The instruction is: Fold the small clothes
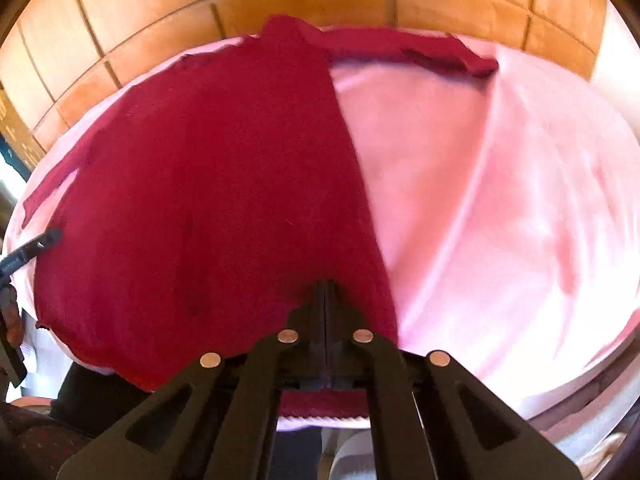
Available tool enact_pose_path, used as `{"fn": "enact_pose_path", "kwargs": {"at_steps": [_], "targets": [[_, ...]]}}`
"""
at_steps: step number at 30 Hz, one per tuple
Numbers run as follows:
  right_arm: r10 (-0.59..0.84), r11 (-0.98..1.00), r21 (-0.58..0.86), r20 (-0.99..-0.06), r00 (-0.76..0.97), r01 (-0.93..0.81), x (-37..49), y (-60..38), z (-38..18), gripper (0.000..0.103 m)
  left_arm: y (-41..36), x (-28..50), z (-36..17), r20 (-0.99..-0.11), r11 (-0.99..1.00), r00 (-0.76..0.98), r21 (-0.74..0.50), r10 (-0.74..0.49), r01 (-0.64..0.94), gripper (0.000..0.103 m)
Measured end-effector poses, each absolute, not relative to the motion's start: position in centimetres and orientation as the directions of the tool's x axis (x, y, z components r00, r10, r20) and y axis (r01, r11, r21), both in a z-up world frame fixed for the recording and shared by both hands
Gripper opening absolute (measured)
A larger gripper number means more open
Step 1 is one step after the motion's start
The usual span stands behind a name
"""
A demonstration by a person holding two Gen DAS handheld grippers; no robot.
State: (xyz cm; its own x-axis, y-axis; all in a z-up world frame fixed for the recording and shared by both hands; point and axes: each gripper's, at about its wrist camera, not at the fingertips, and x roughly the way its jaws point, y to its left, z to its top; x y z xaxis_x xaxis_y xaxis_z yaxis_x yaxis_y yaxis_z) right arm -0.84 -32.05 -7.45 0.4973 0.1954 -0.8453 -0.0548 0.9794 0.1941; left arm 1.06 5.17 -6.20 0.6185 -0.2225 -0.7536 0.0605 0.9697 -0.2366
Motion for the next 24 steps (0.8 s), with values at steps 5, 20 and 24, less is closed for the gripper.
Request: {"fn": "enact_pose_path", "kwargs": {"at_steps": [5, 20, 24], "targets": [[0.191, 0.952, 0.297, -0.776, 0.602, 0.081, 2.2, -36.4, -5.5, 0.060, 3.9, 2.5, -4.2, -0.712, 0.974, 0.671, -0.212, -0.208, 0.077, 0.044], [-0.361, 0.915, -0.395, -0.710, 0.605, 0.082, 23.5, -38.2, -7.6, 0.004, 1.7, 7.7, -7.9, -0.778, 0.983, 0.603, -0.173, -0.176, 0.064, 0.044], [-0.297, 0.955, -0.226, -0.681, 0.670, 0.194, 21.8, -43.0, -2.4, 0.002, 1.7, 7.8, -7.5, -0.785, 0.982, 0.590, -0.171, -0.188, 0.085, 0.044]]}}
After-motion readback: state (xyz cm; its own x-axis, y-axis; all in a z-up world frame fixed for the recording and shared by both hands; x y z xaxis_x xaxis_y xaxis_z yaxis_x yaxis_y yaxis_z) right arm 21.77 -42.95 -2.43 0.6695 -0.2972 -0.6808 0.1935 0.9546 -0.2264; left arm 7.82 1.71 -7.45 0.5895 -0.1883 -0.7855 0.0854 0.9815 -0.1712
